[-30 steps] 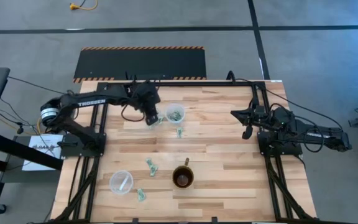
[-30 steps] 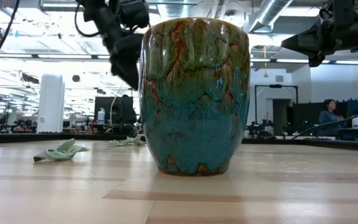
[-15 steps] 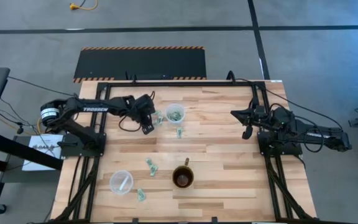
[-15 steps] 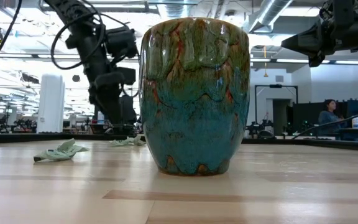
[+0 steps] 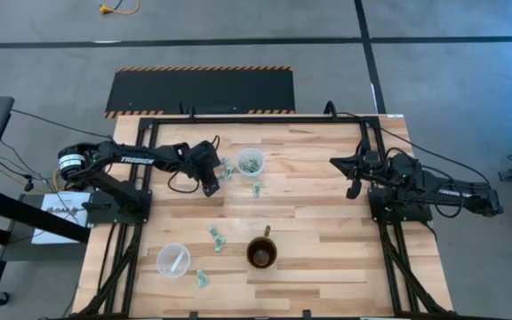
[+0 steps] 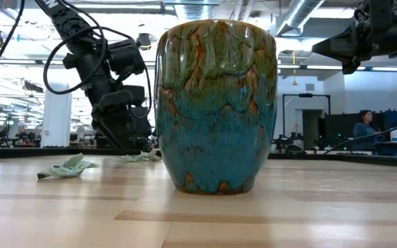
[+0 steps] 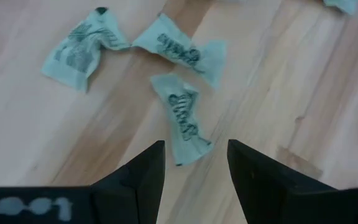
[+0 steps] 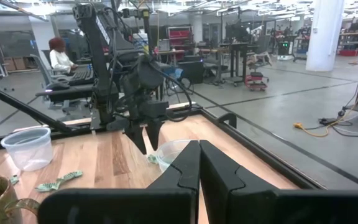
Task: Pick and place items into bin
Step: Put the stevia packet into the top transparent bin
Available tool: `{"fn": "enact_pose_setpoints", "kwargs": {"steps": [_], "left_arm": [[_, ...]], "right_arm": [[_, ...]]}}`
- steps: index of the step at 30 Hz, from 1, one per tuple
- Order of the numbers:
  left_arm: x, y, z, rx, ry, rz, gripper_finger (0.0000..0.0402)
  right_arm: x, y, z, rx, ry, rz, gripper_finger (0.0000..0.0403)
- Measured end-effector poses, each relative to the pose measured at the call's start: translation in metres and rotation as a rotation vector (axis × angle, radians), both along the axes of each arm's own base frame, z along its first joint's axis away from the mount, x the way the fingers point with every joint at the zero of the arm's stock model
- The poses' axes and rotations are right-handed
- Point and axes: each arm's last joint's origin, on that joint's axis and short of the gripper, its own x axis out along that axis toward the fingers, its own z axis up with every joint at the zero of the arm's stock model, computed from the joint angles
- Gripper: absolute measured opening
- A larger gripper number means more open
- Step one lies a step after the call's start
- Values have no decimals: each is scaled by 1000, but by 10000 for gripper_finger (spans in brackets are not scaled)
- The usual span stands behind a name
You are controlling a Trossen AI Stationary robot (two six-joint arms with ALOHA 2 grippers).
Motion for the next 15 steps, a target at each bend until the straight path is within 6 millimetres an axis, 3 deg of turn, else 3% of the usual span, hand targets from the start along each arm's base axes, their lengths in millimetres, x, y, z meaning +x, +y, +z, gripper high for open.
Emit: {"fn": "enact_pose_setpoints", "kwargs": {"steps": [8, 15], "left_arm": [[2, 0, 0, 46, 3, 13, 163], [8, -4, -17, 45, 68, -11, 163]], "right_arm": [[0, 0, 0, 0, 0, 0, 0], [0, 0, 0, 0, 0, 0, 0]]}}
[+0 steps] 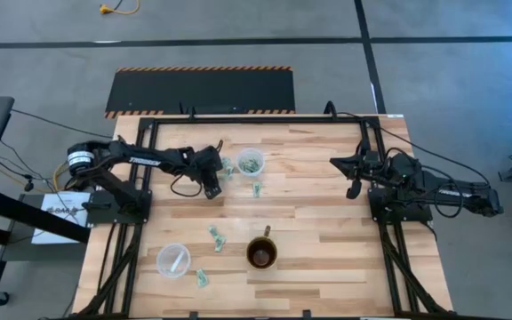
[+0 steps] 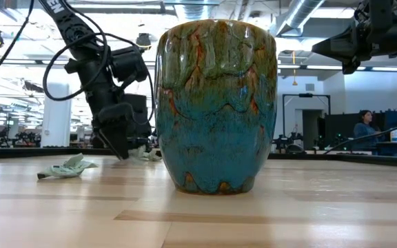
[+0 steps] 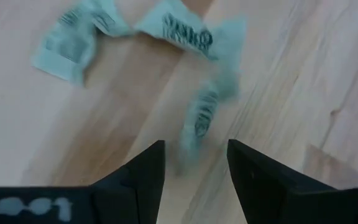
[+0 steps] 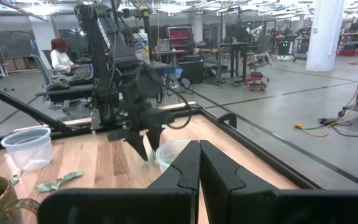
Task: Pick and place items into bin
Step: Put the stevia packet into the top transparent bin
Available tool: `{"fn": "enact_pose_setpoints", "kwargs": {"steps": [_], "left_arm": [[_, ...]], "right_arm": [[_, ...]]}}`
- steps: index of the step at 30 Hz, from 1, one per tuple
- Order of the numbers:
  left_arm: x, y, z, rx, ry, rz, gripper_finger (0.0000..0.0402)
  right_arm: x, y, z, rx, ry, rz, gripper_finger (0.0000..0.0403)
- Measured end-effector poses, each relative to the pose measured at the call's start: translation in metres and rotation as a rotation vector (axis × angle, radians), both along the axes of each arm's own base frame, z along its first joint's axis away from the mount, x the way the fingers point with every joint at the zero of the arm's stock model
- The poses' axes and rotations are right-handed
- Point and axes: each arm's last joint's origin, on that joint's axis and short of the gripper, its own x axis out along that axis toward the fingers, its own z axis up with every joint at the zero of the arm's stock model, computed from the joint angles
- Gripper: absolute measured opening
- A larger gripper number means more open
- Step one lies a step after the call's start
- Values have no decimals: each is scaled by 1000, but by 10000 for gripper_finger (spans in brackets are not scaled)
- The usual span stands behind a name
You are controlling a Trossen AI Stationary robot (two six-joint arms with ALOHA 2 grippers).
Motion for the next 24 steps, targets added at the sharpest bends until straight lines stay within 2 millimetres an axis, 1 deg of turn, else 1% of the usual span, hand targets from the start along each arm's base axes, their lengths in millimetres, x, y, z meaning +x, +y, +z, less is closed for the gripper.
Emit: {"fn": "enact_pose_setpoints", "kwargs": {"steps": [5, 9, 16, 19, 24], "left_arm": [[4, 1, -9, 11, 18, 4, 163], [5, 2, -9, 54, 23, 22, 163], [6, 3, -9, 82, 16, -10, 157], [7, 4, -9, 91, 10, -9, 139], [8, 4, -8, 109, 9, -17, 90]], "right_arm": [[0, 0, 0, 0, 0, 0, 0], [0, 0, 0, 0, 0, 0, 0], [0, 0, 0, 0, 0, 0, 0], [0, 0, 0, 0, 0, 0, 0], [0, 0, 0, 0, 0, 0, 0]]}}
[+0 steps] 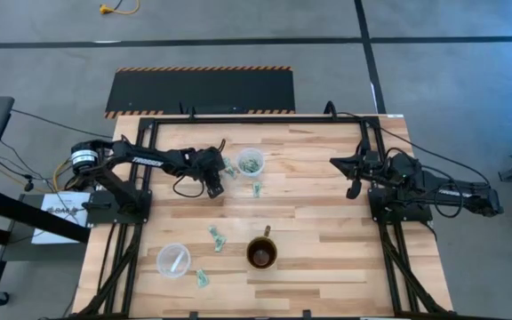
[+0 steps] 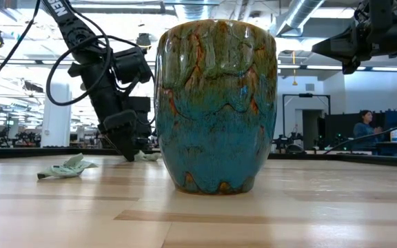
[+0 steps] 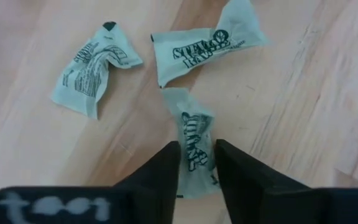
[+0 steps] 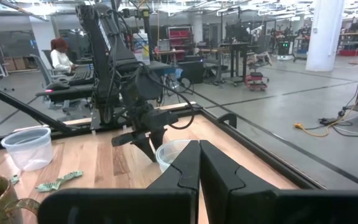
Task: Pick and place items into bin
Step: Put the stevia packet into the top transparent bin
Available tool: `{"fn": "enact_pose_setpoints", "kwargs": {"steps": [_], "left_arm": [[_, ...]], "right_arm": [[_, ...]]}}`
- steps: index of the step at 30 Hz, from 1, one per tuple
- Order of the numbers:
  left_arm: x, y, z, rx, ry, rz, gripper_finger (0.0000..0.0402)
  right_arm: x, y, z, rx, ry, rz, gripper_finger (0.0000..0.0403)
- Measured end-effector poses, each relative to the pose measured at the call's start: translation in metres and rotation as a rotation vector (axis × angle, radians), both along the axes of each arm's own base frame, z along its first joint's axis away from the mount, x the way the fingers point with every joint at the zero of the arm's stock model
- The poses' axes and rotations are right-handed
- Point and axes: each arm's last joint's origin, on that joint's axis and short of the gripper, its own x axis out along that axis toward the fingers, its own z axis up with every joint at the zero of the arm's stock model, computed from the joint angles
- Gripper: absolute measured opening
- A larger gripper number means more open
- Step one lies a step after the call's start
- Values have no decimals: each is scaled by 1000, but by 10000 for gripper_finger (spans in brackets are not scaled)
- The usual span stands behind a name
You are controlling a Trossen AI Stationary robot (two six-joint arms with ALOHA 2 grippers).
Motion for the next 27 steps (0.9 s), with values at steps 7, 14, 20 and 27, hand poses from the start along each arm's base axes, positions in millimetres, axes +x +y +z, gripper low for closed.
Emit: {"fn": "enact_pose_setpoints", "kwargs": {"steps": [7, 14, 20, 27], "left_arm": [[1, 1, 0, 10, -13, 2, 12], [2, -1, 3, 22, -37, -5, 2], [2, -8, 30, 83, -144, -14, 1], [2, -12, 83, 200, -460, -39, 0]], "right_arm": [[0, 0, 0, 0, 0, 0, 0], [0, 0, 0, 0, 0, 0, 0], [0, 0, 0, 0, 1, 0, 0], [0, 0, 0, 0, 0, 0, 0]]}}
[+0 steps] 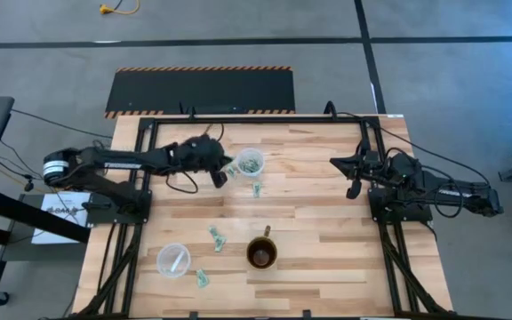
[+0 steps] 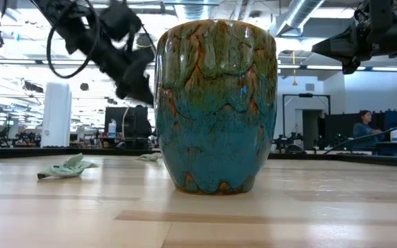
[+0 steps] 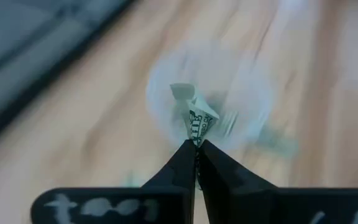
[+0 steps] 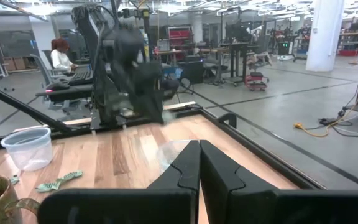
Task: Pick and place items into bin
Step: Put the stevia packet into the top transparent bin
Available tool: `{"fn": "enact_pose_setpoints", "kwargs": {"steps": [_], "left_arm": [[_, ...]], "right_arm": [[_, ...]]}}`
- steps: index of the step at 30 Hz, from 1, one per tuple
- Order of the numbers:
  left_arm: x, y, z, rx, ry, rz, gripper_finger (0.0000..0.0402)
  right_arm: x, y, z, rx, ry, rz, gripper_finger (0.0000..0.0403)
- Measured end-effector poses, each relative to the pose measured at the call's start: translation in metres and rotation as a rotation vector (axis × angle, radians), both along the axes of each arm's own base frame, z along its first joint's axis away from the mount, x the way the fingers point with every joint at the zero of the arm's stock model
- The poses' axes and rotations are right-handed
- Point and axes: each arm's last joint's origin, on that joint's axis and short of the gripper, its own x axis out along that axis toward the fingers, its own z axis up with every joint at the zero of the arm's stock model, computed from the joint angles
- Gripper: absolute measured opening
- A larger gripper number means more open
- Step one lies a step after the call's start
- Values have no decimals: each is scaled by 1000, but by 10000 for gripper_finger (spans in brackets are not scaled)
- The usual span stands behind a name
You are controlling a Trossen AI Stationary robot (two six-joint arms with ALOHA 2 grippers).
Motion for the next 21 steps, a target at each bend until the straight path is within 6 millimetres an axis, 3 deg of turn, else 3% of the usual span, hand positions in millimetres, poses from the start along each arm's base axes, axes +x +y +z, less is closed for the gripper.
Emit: {"fn": "enact_pose_setpoints", "kwargs": {"steps": [4, 8, 21], "left_arm": [[4, 2, 26, 45, -217, -88, 0], [10, 10, 40, 26, -250, -124, 0], [48, 35, 24, -120, 79, -185, 0]], "right_arm": [[0, 0, 0, 0, 0, 0, 0], [0, 0, 0, 0, 0, 0, 0], [0, 0, 0, 0, 0, 0, 0]]}}
